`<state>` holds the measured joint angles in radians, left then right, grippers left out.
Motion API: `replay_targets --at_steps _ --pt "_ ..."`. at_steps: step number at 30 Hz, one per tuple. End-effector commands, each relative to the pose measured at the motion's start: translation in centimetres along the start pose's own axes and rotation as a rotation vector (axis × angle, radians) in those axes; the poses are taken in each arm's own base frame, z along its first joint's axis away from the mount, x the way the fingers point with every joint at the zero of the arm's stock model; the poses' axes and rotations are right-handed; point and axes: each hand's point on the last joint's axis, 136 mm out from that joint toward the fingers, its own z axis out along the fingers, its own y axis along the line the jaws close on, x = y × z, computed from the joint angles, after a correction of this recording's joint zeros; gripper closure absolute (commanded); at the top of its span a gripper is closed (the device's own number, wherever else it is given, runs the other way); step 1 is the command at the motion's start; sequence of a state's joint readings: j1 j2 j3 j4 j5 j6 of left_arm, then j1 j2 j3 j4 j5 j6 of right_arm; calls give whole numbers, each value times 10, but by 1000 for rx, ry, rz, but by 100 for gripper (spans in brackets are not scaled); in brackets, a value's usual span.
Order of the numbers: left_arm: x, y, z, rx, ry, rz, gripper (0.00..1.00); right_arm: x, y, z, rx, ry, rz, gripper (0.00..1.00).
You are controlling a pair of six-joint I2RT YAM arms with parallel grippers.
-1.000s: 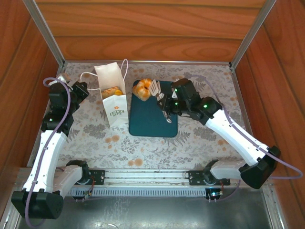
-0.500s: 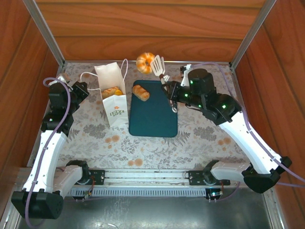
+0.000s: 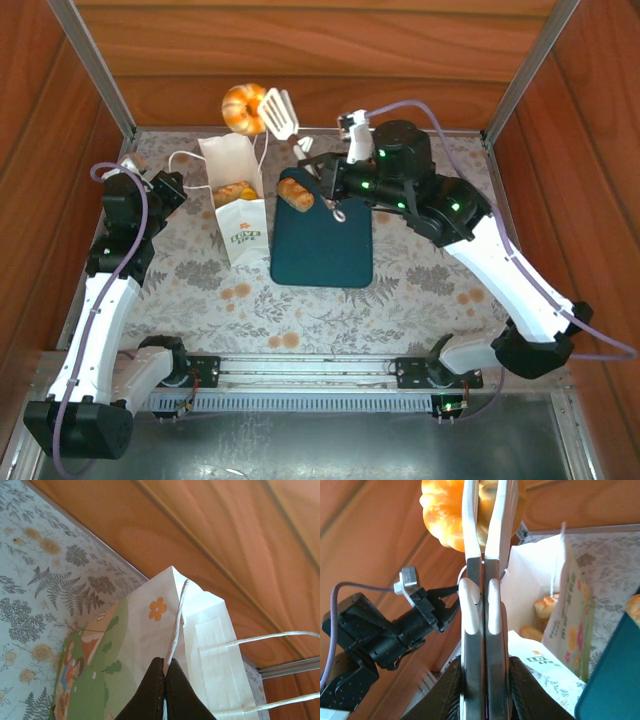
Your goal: Place the fake bread into the paper bag
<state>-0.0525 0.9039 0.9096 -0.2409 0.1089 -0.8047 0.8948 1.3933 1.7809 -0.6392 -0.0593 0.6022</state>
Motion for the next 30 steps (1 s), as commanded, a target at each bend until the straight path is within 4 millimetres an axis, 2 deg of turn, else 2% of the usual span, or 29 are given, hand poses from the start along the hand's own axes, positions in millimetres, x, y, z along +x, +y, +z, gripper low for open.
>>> replay_targets --at_steps 1,6,14,20,30 --pt "-9 -7 -5 9 -21 9 100 -11 25 3 -76 -27 -65 79" --pt "-10 -7 -6 10 -22 9 100 6 19 25 -47 39 -73 79" --pt "-10 -8 -8 12 -27 8 100 34 -8 50 46 125 -87 79" --pt "-10 -7 -8 13 -27 9 100 48 -24 60 96 165 -96 78" --pt "-10 -7 -8 12 -28 9 100 71 -31 68 113 232 -98 74"
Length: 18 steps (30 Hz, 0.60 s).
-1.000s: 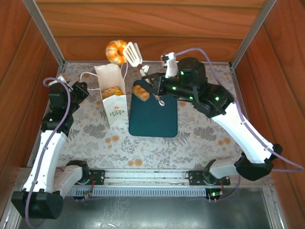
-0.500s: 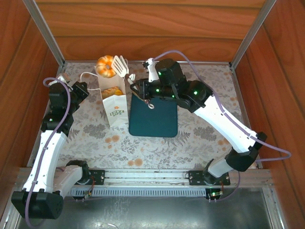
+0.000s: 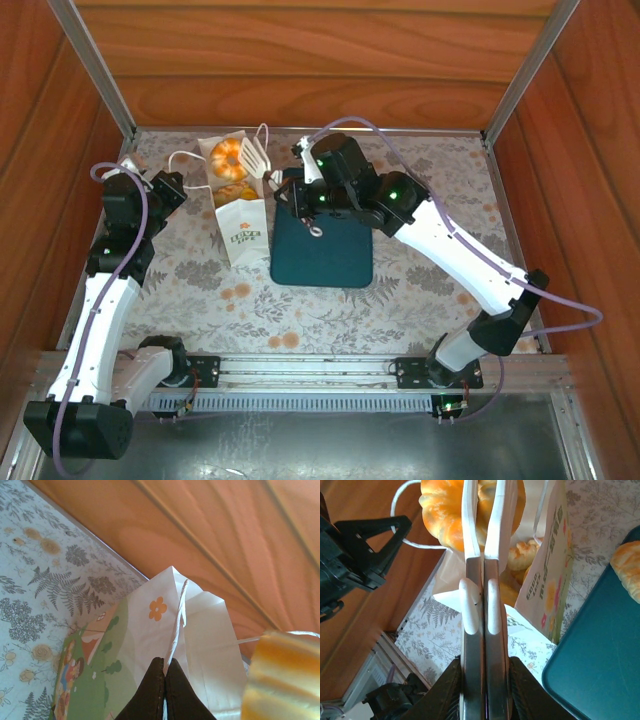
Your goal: Place the fake bread into the paper bag
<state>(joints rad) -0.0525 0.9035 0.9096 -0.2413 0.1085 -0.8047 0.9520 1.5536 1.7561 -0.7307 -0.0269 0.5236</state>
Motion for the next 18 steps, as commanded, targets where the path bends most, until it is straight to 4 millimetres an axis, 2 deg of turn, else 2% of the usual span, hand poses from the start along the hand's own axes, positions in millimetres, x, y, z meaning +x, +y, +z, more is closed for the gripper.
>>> replay_targets --at_steps 1,11,18 --pt "-10 -7 -8 12 -28 9 100 2 5 2 -11 -6 -33 73" --pt "-10 -8 -8 13 -27 8 100 4 8 2 -15 1 -33 57" --pt "-10 -7 -8 13 -26 7 100 -9 19 -12 -45 -35 -39 60"
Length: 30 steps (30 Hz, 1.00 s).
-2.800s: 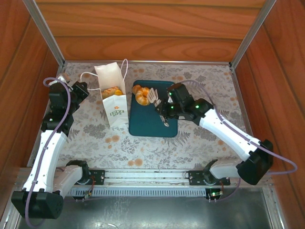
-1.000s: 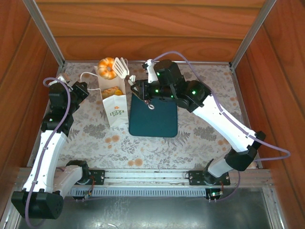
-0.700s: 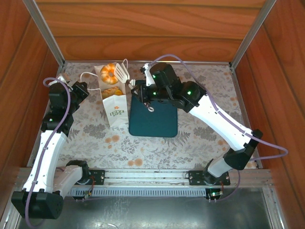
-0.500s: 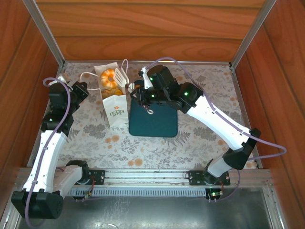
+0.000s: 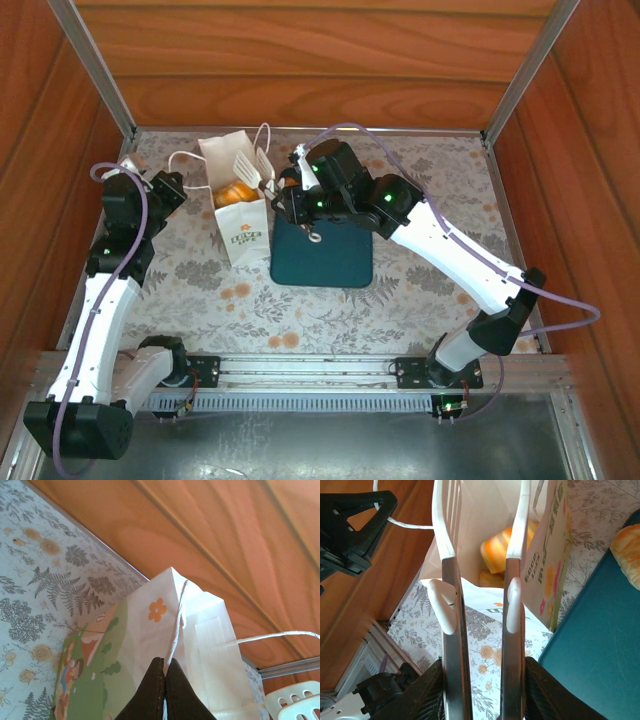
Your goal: Place the fake bread into the paper bag
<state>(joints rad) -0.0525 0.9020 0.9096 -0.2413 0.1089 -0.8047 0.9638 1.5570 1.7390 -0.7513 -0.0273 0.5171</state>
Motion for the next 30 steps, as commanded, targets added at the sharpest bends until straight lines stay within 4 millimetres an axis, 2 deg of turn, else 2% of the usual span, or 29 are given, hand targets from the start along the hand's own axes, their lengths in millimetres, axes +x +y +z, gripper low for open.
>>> replay_targets --at_steps 1,5,10,14,17,20,22,26,30 --pt "-10 -8 -7 13 -26 7 100 -26 23 -24 -63 -92 -35 61" --pt "-10 -8 -7 13 -26 7 100 -38 28 -48 -64 -154 -49 62" --pt "-10 -8 -7 14 -24 6 100 -54 17 -86 8 -262 -70 63" --pt "-11 -9 -7 15 -25 4 100 -57 -8 -112 95 -326 -50 64" --pt "-11 -9 -8 17 -25 4 100 -52 -33 -122 147 -336 -12 64" --pt "-12 -9 -8 18 -29 5 100 -40 -59 -121 196 -322 35 64" --pt "-11 -9 -9 17 -29 4 100 -30 -77 -113 230 -295 54 64" --pt "-11 -10 -9 20 -28 2 100 -6 -107 -85 272 -197 66 64" --pt "-11 -10 -10 20 -31 5 100 18 -127 -51 305 -76 10 63"
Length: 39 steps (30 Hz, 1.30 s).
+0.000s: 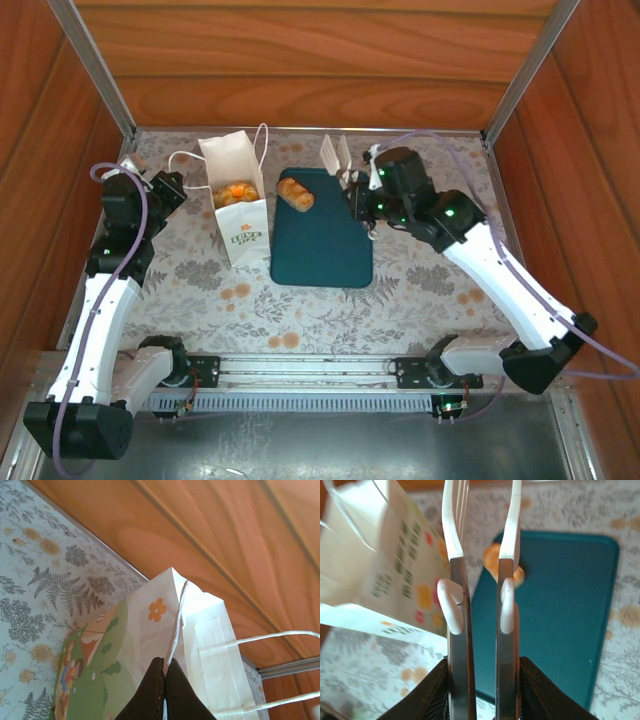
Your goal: Place the fake bread into the paper bag
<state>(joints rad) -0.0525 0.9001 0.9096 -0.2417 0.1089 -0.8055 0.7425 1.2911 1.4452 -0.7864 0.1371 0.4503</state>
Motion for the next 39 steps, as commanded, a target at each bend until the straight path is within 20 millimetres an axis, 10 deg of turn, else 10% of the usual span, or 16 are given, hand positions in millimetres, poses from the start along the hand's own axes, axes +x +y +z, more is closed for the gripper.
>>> replay_targets --at_steps 1,13,39 --pt "-11 -9 -9 18 -29 6 100 10 0 19 -18 43 -93 63" --pt "-10 -7 -8 13 -27 6 100 67 -2 89 -95 236 -369 56" --pt "-11 -7 -7 8 -29 9 100 69 -43 158 58 342 -442 50"
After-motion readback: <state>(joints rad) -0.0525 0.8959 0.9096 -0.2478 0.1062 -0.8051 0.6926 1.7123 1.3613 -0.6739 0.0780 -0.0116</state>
